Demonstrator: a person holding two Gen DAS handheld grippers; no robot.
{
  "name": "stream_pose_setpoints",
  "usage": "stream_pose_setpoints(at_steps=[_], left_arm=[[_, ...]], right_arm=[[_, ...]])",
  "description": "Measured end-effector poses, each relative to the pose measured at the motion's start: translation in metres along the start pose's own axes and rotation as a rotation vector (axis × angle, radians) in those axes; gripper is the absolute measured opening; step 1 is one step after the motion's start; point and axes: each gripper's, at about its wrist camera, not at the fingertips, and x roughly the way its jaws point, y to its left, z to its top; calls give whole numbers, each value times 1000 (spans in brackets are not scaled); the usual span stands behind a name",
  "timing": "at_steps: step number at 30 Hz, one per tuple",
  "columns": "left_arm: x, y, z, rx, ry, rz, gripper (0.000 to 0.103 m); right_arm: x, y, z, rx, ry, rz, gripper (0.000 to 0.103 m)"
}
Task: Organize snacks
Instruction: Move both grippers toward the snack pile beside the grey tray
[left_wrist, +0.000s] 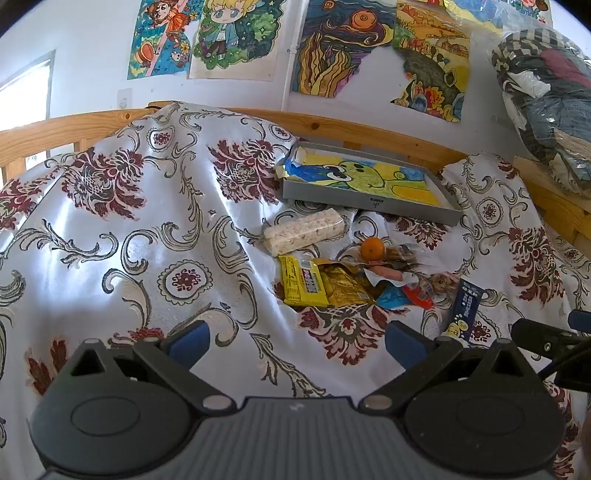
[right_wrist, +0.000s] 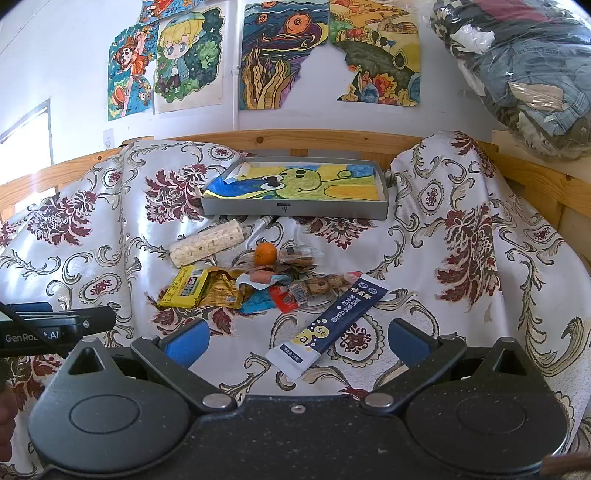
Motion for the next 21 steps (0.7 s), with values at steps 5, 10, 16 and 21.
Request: stream_pose_setpoints(at_steps=[5, 10, 16, 21], left_arm=[[0, 0, 0, -6, 4, -2, 102], [0, 0, -1, -6, 11, 1, 102], [5, 0, -2, -4, 38, 21, 102], [15, -3, 2, -8, 77, 33, 102]], right_arm=[[0, -1, 0, 0, 1, 1, 102], [0, 0, 0, -5, 9, 2, 102], [2, 5, 0, -11, 18, 5, 102], [6, 3, 4, -15, 46, 5, 102]])
